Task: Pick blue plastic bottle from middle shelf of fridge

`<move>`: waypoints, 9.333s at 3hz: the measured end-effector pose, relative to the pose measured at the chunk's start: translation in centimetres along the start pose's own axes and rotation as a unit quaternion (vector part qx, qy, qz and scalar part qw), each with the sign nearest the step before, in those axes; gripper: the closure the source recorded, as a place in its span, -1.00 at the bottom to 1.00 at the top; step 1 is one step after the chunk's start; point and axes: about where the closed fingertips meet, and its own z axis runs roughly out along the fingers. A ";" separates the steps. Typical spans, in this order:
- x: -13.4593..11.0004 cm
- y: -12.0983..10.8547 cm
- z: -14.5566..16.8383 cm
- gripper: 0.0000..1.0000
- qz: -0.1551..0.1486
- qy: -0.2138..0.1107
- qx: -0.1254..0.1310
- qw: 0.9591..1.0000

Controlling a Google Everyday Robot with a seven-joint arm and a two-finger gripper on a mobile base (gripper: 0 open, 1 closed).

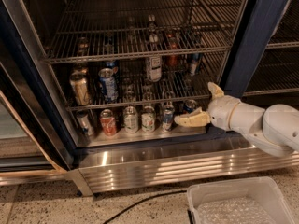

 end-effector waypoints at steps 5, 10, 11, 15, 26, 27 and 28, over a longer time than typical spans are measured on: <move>-4.7 -1.7 5.7 -1.00 -0.043 -0.095 0.056 0.993; -5.9 -5.6 18.8 -1.00 -0.091 -0.093 0.045 0.991; -6.0 -6.5 20.3 -1.00 -0.099 -0.093 0.047 0.990; -6.3 -9.3 22.9 -1.00 -0.114 -0.082 0.051 0.989; -7.9 -8.7 20.7 1.00 -0.141 -0.101 0.066 0.983; -8.1 -8.5 20.5 1.00 -0.149 -0.104 0.066 0.981; -8.3 -8.3 20.7 1.00 -0.161 -0.099 0.070 0.980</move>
Offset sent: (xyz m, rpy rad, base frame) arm 0.0158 -0.0034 0.0164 0.0438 -0.1182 -0.0567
